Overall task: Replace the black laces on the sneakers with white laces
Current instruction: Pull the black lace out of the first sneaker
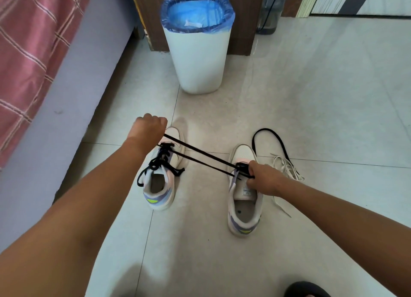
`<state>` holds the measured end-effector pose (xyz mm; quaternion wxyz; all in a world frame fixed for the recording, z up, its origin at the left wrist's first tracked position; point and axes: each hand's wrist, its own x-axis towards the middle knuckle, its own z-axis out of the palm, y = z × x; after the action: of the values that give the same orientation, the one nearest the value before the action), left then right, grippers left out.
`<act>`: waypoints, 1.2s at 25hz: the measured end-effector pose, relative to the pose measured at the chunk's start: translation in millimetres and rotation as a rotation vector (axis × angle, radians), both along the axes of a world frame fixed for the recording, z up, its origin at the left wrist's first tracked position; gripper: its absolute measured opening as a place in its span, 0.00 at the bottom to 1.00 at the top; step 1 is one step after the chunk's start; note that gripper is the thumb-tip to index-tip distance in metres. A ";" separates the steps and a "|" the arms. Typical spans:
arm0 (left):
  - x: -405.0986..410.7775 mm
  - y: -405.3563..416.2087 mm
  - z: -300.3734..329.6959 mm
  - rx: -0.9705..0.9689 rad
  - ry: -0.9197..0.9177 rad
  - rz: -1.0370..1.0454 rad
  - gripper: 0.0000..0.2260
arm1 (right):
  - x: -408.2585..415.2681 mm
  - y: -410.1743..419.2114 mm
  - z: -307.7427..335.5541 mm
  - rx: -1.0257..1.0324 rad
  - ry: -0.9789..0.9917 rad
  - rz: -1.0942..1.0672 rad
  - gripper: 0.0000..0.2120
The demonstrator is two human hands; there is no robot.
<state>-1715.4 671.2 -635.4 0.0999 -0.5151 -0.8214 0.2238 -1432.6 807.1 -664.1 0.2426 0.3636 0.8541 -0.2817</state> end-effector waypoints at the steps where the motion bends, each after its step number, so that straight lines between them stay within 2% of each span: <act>1: -2.2 -3.7 3.4 -0.075 0.051 0.015 0.10 | 0.5 -0.1 -0.9 0.004 -0.006 0.006 0.08; 3: -9.7 -10.2 4.5 -0.181 0.071 0.092 0.12 | 1.8 -0.8 -2.0 0.009 -0.009 0.012 0.08; 5: -8.6 -6.9 12.3 -0.195 -0.016 0.233 0.11 | 3.9 0.9 -4.3 0.017 0.027 -0.008 0.07; 8: 30.4 5.8 5.2 -0.167 -0.445 0.248 0.19 | 4.5 4.6 -9.5 -0.068 0.143 -0.147 0.05; 11: 106.5 23.0 11.9 -0.050 -0.915 0.151 0.21 | 2.5 8.6 -11.1 -0.341 0.241 -0.422 0.10; 14: 174.2 26.9 3.5 -0.192 -1.181 0.262 0.25 | 1.4 6.3 -11.6 -0.500 0.268 -0.548 0.08; 16: 196.4 23.1 -14.0 -0.263 -1.172 0.361 0.25 | 0.9 5.3 -13.5 -0.468 0.297 -0.508 0.12; 18: 199.3 19.1 -21.5 -0.244 -1.100 0.414 0.19 | -0.3 7.3 -13.1 -0.330 0.310 -0.359 0.13; 20: 198.1 15.4 -22.4 -0.281 -1.027 0.376 0.19 | -4.3 8.3 -8.8 -0.037 0.198 -0.013 0.03; 21: 198.9 13.9 -22.2 -0.302 -0.993 0.350 0.21 | -8.0 7.7 -7.0 0.169 0.136 0.189 0.05; 22: 200.7 11.2 -20.8 -0.319 -0.959 0.326 0.22 | -10.7 7.2 -5.2 0.350 0.096 0.373 0.11; 24: 200.8 9.1 -20.8 -0.332 -0.917 0.296 0.21 | -11.9 13.5 -4.3 0.547 0.134 0.534 0.18; 26: 197.4 8.4 -24.4 -0.337 -0.897 0.285 0.19 | -12.3 25.2 -2.7 0.586 0.066 0.441 0.18; 30: 187.2 7.6 -15.9 -0.274 -0.882 0.279 0.12 | -14.7 52.3 8.5 0.489 -0.081 0.200 0.18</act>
<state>-1528.2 678.8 -651.3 -0.3579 -0.4541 -0.8096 0.1013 -1447.3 859.4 -655.6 0.2082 0.3362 0.9181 -0.0270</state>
